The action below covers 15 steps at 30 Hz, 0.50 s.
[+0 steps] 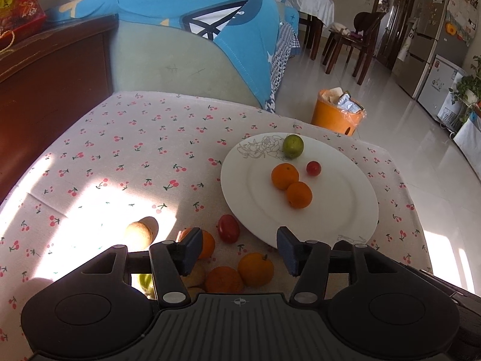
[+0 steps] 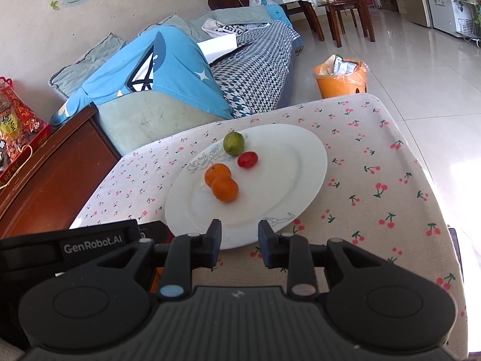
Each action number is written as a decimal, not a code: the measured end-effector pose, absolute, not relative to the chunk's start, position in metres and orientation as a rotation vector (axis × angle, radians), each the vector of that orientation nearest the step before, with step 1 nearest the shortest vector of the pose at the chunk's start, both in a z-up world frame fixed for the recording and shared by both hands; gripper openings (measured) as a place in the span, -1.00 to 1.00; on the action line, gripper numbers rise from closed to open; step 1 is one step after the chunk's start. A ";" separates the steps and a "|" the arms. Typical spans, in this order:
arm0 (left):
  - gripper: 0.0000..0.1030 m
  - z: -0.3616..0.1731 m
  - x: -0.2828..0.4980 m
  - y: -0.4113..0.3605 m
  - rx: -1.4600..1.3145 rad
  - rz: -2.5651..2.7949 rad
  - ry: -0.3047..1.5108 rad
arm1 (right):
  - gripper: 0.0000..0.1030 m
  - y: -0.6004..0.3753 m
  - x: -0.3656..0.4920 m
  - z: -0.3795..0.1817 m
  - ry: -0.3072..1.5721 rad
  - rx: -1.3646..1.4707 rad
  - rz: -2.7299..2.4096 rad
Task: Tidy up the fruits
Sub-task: 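Withdraw both grippers from the plate back toward the remaining fruits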
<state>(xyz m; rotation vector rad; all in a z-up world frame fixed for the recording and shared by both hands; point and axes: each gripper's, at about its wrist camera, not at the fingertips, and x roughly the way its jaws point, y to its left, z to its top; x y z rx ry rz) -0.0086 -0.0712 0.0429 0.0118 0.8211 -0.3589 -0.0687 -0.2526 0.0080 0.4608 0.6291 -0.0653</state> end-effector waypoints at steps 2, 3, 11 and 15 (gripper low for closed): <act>0.06 0.044 -0.011 -0.068 0.015 -0.350 0.826 | -0.45 -0.249 -0.071 0.008 0.638 0.452 -0.056; 0.06 0.044 -0.012 -0.066 0.015 -0.345 0.828 | -0.45 -0.248 -0.072 0.008 0.641 0.447 -0.051; 0.06 0.046 -0.022 -0.047 0.016 -0.288 0.842 | -0.35 -0.236 -0.084 0.009 0.668 0.399 -0.021; 0.06 0.045 -0.029 -0.043 0.043 -0.266 0.837 | -0.35 -0.231 -0.091 0.009 0.680 0.379 -0.004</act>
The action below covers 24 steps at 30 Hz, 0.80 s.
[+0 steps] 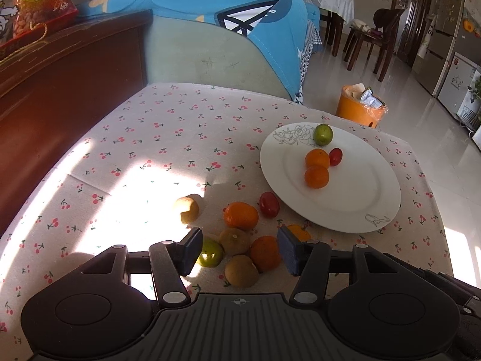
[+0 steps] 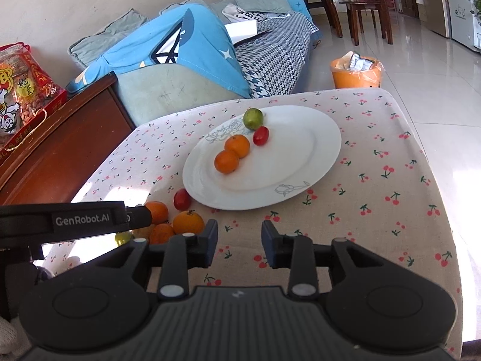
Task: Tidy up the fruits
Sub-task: 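Withdraw both grippers from the plate back toward the remaining fruits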
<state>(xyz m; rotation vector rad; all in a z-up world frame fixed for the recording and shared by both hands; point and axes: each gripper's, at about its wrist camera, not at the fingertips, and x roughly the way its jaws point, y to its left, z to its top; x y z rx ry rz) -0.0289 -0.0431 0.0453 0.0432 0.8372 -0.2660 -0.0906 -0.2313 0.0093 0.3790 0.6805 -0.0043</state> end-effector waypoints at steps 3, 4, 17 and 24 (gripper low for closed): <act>0.06 0.044 -0.033 -0.040 0.057 -0.257 0.837 | -0.33 -0.227 -0.096 0.009 0.690 0.357 0.003; 0.08 0.044 -0.034 -0.039 0.061 -0.255 0.835 | -0.33 -0.226 -0.098 0.009 0.693 0.354 0.004; 0.16 0.043 -0.047 0.000 0.016 -0.196 0.829 | -0.33 -0.213 -0.118 0.008 0.717 0.324 0.053; 0.14 0.034 -0.046 0.022 -0.005 -0.149 0.845 | -0.33 -0.204 -0.117 0.010 0.708 0.313 0.097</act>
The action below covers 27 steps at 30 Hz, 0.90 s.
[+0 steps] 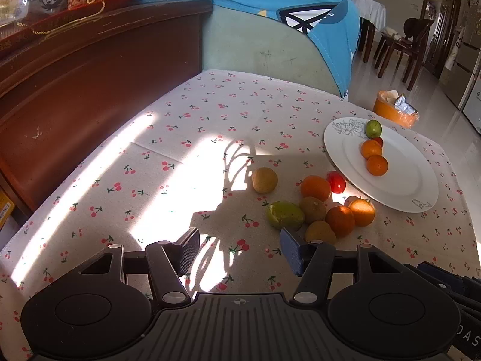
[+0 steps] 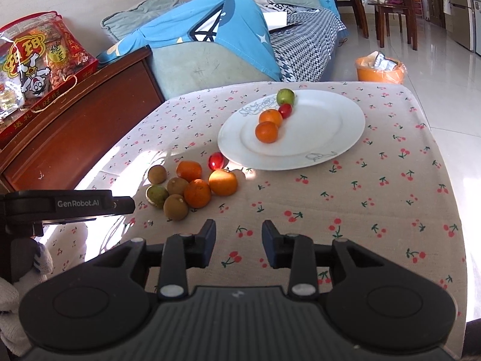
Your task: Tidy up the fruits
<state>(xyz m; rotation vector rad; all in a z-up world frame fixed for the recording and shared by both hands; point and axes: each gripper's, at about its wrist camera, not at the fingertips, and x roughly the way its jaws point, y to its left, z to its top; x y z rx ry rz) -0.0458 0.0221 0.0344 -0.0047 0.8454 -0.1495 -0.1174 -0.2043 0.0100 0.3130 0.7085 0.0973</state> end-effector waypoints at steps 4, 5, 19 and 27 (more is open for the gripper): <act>0.13 0.031 -0.046 0.027 -0.007 -0.142 0.843 | -0.33 -0.200 -0.117 0.008 0.712 0.304 0.117; 0.13 0.030 -0.046 0.027 -0.005 -0.141 0.843 | -0.33 -0.199 -0.116 0.007 0.713 0.302 0.121; 0.07 0.020 -0.034 0.021 -0.090 -0.193 0.819 | -0.33 -0.200 -0.090 -0.001 0.675 0.327 0.091; 0.02 0.012 -0.029 0.012 -0.081 -0.227 0.809 | -0.33 -0.200 -0.075 -0.006 0.668 0.360 0.093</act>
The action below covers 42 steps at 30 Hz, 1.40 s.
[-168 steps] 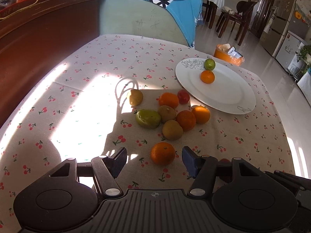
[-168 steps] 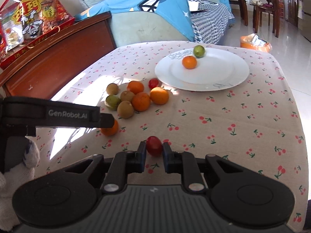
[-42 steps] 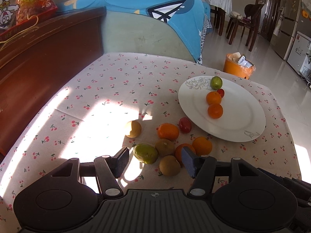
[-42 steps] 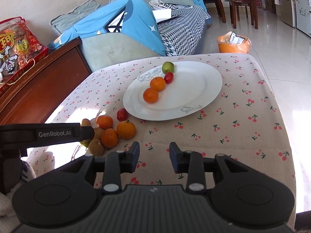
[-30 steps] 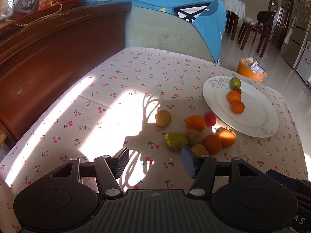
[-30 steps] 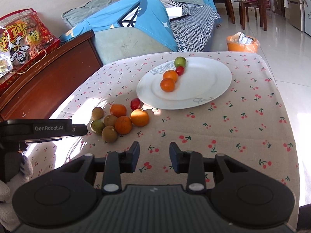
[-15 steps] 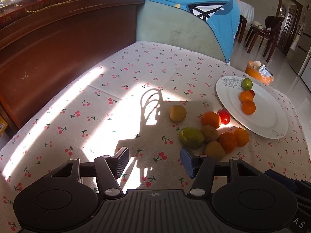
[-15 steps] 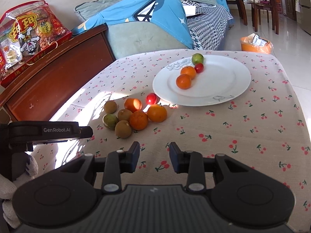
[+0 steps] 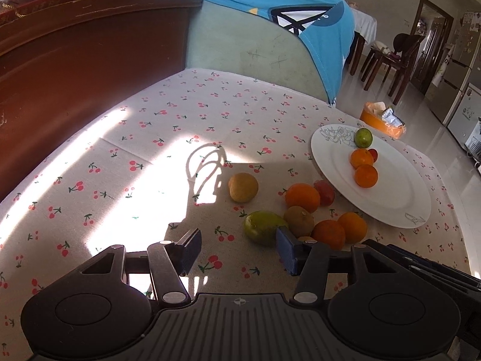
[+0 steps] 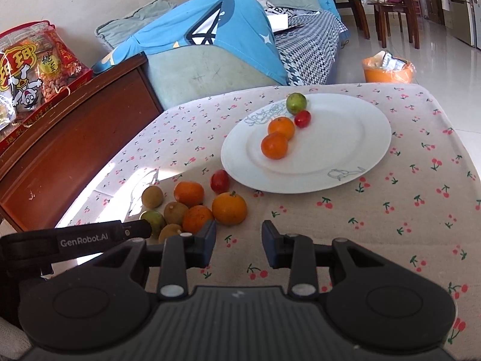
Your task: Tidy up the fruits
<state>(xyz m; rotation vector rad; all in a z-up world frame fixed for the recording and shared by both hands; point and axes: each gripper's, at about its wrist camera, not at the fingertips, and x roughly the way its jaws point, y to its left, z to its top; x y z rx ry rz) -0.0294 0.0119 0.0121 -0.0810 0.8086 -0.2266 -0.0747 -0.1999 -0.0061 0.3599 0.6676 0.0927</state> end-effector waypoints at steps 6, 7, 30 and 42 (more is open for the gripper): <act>0.01 0.009 -0.027 0.008 -0.088 -0.258 0.799 | -0.33 -0.201 -0.068 -0.008 0.657 0.374 0.082; 0.01 0.008 -0.027 0.007 -0.086 -0.260 0.798 | -0.33 -0.201 -0.067 -0.008 0.656 0.375 0.080; -0.36 0.000 -0.026 -0.010 0.001 -0.300 0.752 | -0.30 -0.200 -0.047 -0.018 0.646 0.423 0.093; -0.37 0.005 -0.030 -0.008 -0.008 -0.286 0.756 | -0.44 -0.200 -0.045 -0.017 0.656 0.439 0.101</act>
